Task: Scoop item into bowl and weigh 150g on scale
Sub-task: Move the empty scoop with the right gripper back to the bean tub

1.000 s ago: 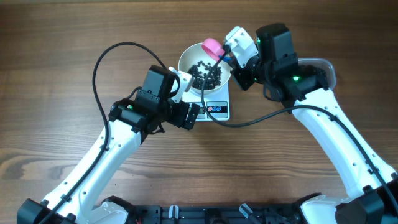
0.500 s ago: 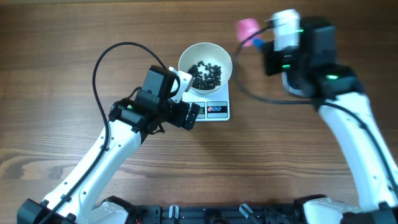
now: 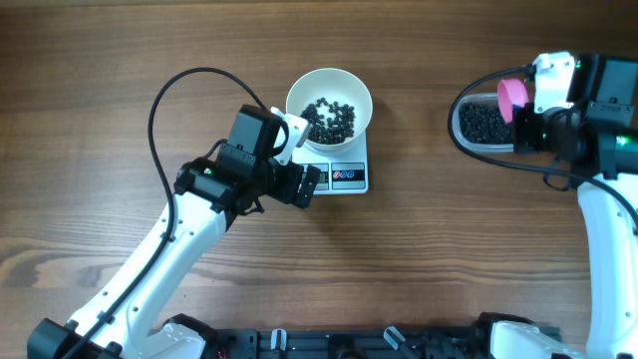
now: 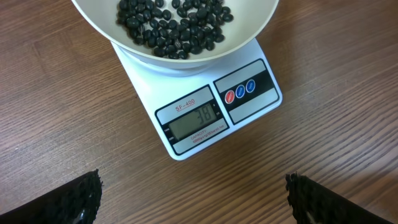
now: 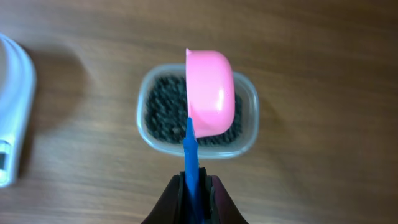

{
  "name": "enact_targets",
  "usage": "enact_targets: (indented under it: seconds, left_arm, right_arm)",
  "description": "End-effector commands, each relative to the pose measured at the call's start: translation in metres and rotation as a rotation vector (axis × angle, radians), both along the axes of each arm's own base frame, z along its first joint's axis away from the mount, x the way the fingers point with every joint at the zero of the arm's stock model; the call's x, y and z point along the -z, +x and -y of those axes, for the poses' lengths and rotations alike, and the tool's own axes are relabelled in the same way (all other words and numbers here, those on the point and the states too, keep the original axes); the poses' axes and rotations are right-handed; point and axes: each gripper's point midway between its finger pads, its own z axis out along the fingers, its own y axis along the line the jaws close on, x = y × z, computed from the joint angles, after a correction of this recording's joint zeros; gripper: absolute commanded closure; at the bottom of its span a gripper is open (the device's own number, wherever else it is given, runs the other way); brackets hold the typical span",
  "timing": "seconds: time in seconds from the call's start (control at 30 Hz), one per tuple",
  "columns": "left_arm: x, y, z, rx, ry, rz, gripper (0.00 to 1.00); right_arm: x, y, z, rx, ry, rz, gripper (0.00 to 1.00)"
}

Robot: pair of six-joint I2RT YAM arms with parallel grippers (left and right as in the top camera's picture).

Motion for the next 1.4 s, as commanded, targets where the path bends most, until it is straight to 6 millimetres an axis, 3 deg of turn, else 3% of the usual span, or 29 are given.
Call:
enact_targets:
  seconds: [0.0,0.5,0.77,1.07,1.37]
  left_arm:
    - [-0.009,0.003,0.002,0.011,-0.016,0.022,0.00]
    - [-0.009,0.003,0.002,0.011,-0.015,0.022,0.00]
    - [-0.009,0.003,0.002,0.011,-0.015,0.022,0.00]
    - [-0.009,0.003,0.002,0.011,-0.015,0.022,0.00]
    - [-0.009,0.003,0.002,0.011,-0.015,0.022,0.00]
  right_arm:
    - [0.014,0.000,0.023,0.043,-0.122,-0.069,0.96]
    - [0.066,0.020,0.027,0.044,-0.111,-0.192,0.96]
    - [0.084,0.020,0.041,0.126,-0.155,-0.246,0.96]
    - [0.100,0.028,-0.001,0.007,0.074,-0.251,0.96]
    - [0.102,0.021,-0.018,-0.033,0.160,-0.281,0.96]
